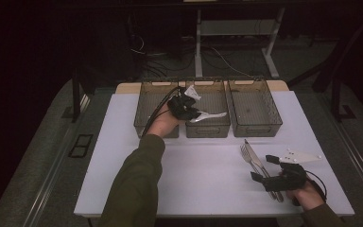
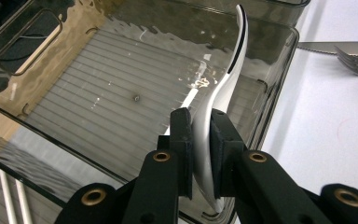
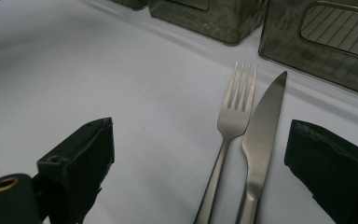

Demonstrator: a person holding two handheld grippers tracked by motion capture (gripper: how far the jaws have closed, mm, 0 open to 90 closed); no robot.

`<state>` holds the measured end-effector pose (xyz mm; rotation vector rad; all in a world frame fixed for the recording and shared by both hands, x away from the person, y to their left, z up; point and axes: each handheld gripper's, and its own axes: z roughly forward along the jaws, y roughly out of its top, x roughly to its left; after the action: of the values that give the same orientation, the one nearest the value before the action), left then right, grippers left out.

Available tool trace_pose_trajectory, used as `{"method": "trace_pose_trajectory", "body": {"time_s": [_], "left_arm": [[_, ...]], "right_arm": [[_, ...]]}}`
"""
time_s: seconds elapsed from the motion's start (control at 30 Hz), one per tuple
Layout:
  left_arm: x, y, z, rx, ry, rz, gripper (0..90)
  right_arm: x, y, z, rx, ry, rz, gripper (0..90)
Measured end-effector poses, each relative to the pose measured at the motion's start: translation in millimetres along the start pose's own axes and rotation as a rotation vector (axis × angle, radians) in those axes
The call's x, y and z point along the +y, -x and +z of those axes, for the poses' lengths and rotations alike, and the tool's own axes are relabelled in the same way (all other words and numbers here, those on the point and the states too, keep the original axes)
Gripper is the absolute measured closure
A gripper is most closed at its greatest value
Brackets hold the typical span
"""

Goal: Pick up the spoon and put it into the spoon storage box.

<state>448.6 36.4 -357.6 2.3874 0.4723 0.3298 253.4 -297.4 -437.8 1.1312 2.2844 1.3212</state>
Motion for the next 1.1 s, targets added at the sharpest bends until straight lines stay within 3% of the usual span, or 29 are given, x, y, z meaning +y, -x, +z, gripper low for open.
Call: {"method": "trace_pose_trajectory", "body": {"time_s": [0.17,0.33,0.5,0.7,1.1], "left_arm": [[-0.3,1.9,5.5,0.007,-0.039,0.012,79.1],[1.1,3.3,7.2,0.000,-0.023,0.019,74.5],[3.5,4.2,5.8,-0.007,0.018,-0.001,62.5],[4.1,5.1,2.3,-0.035,0.081,-0.067,51.3],[-0.5,10.3,-29.1,-0.108,0.196,-0.116,37.4]], "right_arm": [[0.0,-0.2,0.1,-0.001,0.000,-0.001,8.3],[0.0,-0.1,-0.1,0.000,0.000,0.001,8.3],[0.0,0.0,-0.1,0.001,0.002,-0.002,8.3],[-0.1,0.0,-0.1,0.000,0.001,-0.002,8.3],[0.0,-0.2,0.6,-0.001,-0.002,-0.002,8.3]]}}
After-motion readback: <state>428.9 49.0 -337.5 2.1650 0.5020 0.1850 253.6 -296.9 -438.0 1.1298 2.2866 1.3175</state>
